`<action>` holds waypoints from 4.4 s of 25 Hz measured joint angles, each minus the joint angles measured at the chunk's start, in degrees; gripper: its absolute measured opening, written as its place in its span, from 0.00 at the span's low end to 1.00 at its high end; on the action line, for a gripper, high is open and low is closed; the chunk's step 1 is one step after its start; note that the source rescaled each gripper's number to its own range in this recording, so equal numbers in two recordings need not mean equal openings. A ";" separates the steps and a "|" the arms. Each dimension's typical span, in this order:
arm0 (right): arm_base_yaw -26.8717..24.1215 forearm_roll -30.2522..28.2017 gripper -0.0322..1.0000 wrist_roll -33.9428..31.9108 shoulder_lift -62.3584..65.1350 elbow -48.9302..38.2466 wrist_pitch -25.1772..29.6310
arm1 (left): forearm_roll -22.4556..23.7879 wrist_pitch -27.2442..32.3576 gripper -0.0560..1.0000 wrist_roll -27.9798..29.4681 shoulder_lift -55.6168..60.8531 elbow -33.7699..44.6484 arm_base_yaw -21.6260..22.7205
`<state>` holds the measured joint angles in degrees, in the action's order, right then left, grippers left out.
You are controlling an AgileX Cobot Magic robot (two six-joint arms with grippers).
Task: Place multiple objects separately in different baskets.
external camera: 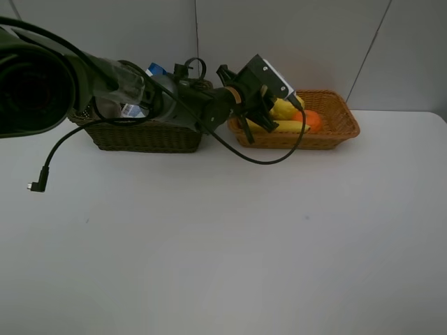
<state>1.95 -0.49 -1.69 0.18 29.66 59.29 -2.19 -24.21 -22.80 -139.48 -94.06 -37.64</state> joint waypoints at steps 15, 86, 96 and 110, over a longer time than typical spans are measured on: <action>0.00 0.00 1.00 0.00 0.00 0.00 0.00 | 0.00 0.91 0.63 0.13 0.00 0.00 0.00; 0.00 0.00 1.00 -0.05 0.00 0.00 0.00 | 5.92 61.62 0.95 15.76 54.59 28.97 0.50; 0.00 0.00 1.00 -0.05 0.00 0.00 0.00 | 7.30 74.06 0.95 16.88 79.09 44.12 0.69; 0.00 -0.05 1.00 -0.05 0.00 0.00 0.00 | 1.26 84.43 0.95 17.06 105.57 61.34 0.69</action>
<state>1.95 -0.54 -1.74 0.18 29.66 59.29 -0.93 60.22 -5.74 -33.91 -32.72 -36.95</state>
